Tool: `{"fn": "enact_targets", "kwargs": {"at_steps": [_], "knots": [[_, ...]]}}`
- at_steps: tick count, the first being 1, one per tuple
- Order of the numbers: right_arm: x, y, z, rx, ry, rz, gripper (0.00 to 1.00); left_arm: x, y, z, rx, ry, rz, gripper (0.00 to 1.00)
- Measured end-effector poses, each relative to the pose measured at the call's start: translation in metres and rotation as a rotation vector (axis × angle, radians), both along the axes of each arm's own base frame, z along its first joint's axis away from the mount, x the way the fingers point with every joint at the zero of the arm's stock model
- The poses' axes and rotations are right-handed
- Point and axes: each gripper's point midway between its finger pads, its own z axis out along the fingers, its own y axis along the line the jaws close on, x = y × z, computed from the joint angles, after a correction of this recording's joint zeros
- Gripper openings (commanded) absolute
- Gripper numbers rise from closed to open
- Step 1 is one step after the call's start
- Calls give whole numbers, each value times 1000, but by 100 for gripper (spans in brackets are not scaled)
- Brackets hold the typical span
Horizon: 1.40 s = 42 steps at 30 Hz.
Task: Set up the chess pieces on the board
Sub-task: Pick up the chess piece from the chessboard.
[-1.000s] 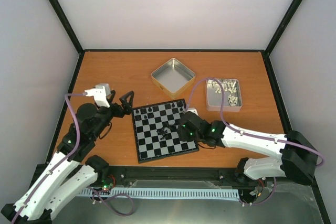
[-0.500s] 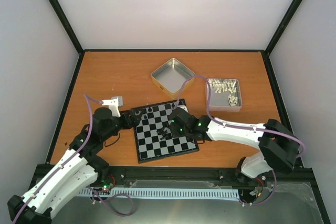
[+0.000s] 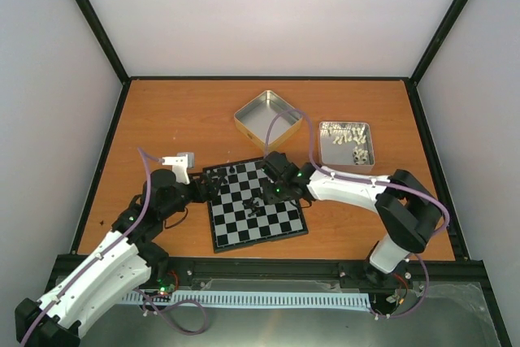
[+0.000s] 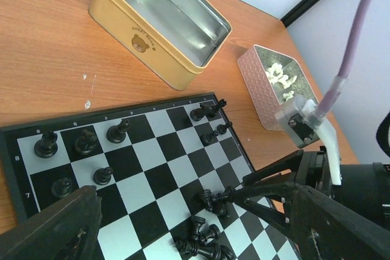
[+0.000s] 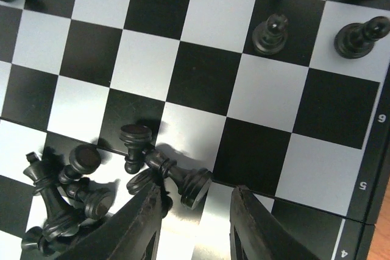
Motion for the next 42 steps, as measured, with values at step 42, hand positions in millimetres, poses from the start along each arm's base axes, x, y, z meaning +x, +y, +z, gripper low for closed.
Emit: {"fn": "enact_targets", "kwargs": {"at_steps": [42], "knots": [[6,1,-24,-152,41,122,15,11,1,-5,64,-41,4,89]]}}
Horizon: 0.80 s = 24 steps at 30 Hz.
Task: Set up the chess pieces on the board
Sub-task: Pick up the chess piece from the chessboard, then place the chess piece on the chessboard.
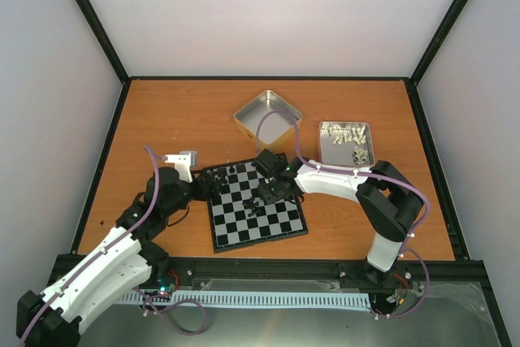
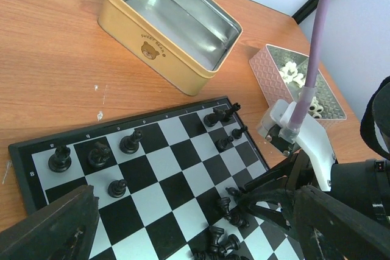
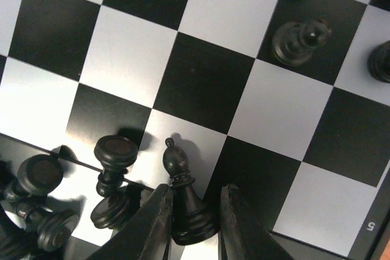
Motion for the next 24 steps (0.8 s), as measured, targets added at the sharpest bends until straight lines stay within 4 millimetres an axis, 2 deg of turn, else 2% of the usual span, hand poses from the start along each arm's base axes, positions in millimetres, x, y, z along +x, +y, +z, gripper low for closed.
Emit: {"fn": "enact_targets", "kwargs": {"at_steps": [6,11,17,21,24], "knots": [[0,0,1,11,-8,0,13,-1,0,4,-7,-12,0,91],[0,-9,11,32,-58,-29,13,-3,-1,7,-18,-18,-15,92],[4,-6,46,186,-176,-33,14,-11,-11,10,-49,-12,-82,96],[-3,12,75,357,-210,21,13,-22,-24,16,-86,-3,-172,100],[-11,27,98,483,-225,86,13,-30,-34,30,-127,-13,-248,100]]}}
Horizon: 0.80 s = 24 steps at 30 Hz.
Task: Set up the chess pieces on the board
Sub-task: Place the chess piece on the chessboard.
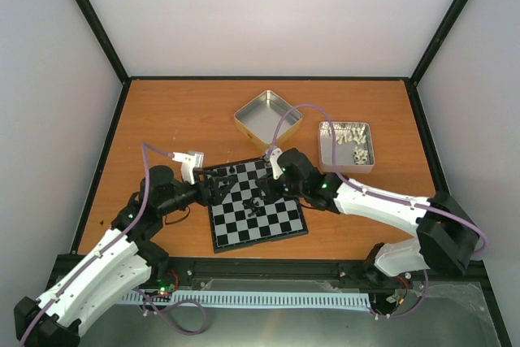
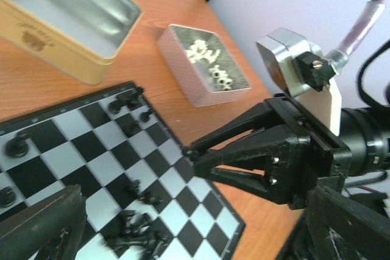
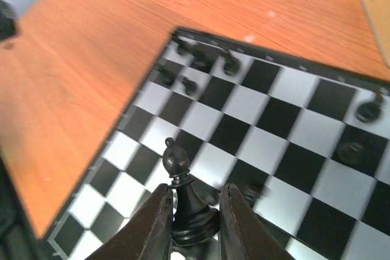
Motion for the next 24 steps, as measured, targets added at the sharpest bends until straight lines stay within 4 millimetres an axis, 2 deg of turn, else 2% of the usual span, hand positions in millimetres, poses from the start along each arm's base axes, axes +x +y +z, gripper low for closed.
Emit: {"fn": "enact_targets", "kwargs": {"at_steps": [7,11,15,16,20,22,24], "knots": [[-24,23,54,213,-53,176,13,-10,-11,37,-89,-28,-76,100],[-38,29,83,310,-81,258,13,-16,-17,48,-145,-13,-115,100],[-47,30,100,364,-101,306,13,-18,-20,56,-203,5,-125,99],[-49,30,103,373,-105,314,13,-19,-20,57,-217,10,-123,95],[-55,30,110,398,-109,343,13,-20,-23,61,-264,52,-134,67],[-55,30,110,403,-107,342,13,-19,-28,57,-266,93,-147,60],[-53,30,110,402,-104,326,13,-17,-31,54,-261,131,-151,59]]}}
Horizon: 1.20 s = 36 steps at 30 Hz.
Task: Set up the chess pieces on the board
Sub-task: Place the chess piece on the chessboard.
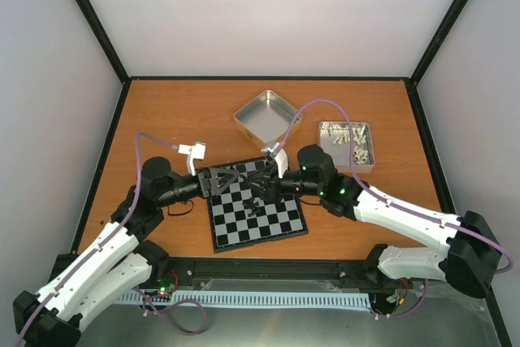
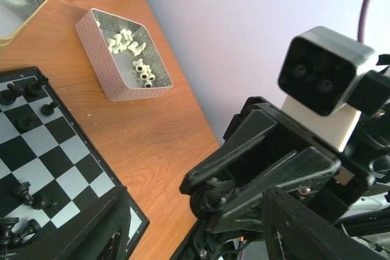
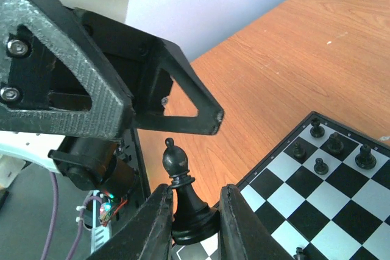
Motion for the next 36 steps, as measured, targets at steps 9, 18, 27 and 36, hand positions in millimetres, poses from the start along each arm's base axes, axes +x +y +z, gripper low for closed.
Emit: {"fn": "enact_targets", "kwargs": {"at_steps": [9,18,27,36], "knots": [[5,3,-6,7,36,-24,14,-1,-8,6,-3,45,-47,47],[3,6,-13,-10,49,-11,14,1,-16,-11,14,130,-84,27],[2,8,-17,-17,54,1,14,0,-18,-11,5,140,-99,24],[3,10,-21,-27,62,2,14,2,-19,-18,15,160,-102,18]]}}
